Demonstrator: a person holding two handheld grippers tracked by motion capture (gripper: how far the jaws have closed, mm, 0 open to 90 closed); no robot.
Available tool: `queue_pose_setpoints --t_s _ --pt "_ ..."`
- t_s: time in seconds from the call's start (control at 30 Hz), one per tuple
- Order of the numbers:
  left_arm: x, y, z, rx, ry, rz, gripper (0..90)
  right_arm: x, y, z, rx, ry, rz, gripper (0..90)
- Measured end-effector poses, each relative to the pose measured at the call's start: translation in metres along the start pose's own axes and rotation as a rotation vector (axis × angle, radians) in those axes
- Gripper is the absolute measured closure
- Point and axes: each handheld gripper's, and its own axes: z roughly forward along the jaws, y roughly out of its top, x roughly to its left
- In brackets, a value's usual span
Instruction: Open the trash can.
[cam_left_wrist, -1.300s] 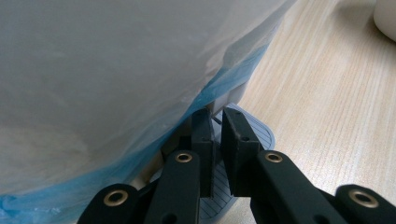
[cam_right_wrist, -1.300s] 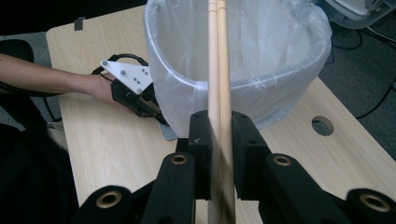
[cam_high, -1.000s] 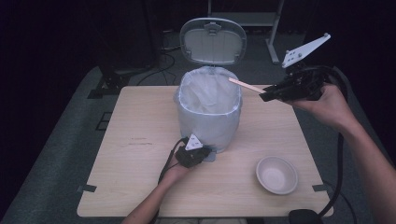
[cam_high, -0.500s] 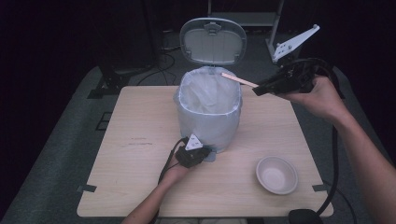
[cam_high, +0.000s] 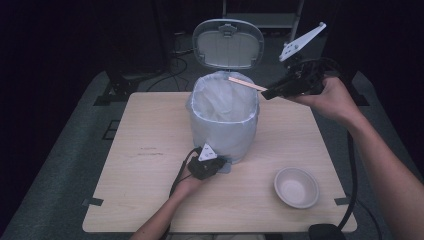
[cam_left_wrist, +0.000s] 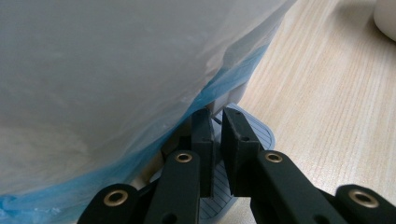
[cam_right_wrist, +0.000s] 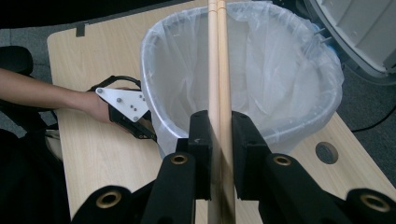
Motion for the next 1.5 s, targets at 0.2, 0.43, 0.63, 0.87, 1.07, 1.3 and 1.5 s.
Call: queue_pose_setpoints --t_s 0.2,0.43,0.63,0.87,1.07,1.3,1.5 --pt "0.000 0.000 0.000 0.000 0.000 0.000 83.8 0.000 0.009 0.005 0.000 0.002 -0.008 79.2" --pt "0.000 0.000 0.000 0.001 0.001 0.000 83.7 -0.003 0.017 0.014 0.013 0.006 -0.010 79.2" --pt "0.000 0.000 0.000 0.000 0.001 0.000 83.8 -0.003 0.023 0.020 0.018 0.013 -0.017 79.2" --pt "0.000 0.000 0.000 0.000 0.000 0.000 83.8 -0.001 0.030 0.026 0.027 0.022 -0.028 79.2" --pt "0.000 0.000 0.000 0.001 -0.001 0.001 83.7 -0.001 0.036 0.033 0.029 0.024 -0.026 79.2" --pt "0.000 0.000 0.000 0.001 -0.001 0.002 83.6 -0.005 0.040 0.043 0.029 0.037 -0.019 79.2" --pt "0.000 0.000 0.000 0.003 -0.001 0.004 83.7 -0.005 0.046 0.052 0.044 0.045 -0.029 79.2"
